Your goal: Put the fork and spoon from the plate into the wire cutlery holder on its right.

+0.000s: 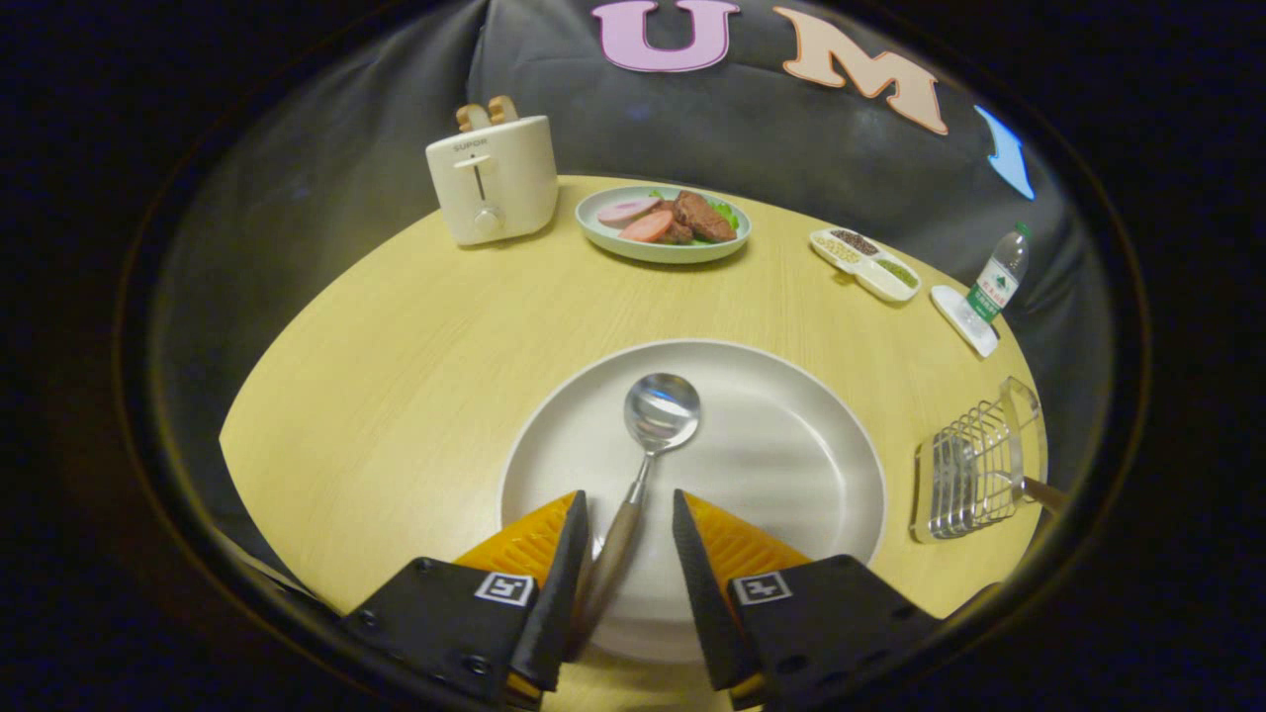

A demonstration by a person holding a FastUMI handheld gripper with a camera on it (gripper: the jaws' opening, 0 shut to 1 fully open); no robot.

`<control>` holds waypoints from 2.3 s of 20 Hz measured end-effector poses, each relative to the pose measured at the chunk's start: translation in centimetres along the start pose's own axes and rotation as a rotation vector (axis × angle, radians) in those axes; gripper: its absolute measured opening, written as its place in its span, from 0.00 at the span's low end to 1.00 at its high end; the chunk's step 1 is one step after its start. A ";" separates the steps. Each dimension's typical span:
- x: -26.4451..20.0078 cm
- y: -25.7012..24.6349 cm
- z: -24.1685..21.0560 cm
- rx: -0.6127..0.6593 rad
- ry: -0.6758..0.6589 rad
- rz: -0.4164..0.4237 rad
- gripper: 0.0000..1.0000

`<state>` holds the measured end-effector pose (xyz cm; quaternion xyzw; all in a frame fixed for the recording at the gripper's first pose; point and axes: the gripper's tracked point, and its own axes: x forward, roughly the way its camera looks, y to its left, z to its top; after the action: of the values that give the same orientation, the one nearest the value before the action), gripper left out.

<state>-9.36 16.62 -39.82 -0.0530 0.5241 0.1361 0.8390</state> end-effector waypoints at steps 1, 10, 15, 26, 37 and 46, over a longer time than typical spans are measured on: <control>-0.1 0.0 0.0 0.004 0.001 0.006 0.59; 0.0 -0.5 -0.6 0.043 0.061 0.031 0.11; -1.4 -1.3 -0.1 0.012 0.100 0.059 0.04; -5.1 -5.9 3.0 0.057 0.128 0.070 0.04; -8.9 -13.0 5.6 0.049 0.105 0.011 0.04; -11.5 -20.1 6.3 0.012 0.124 -0.074 0.04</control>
<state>-2.90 -3.17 -27.85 -0.0755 0.5736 0.0982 0.8097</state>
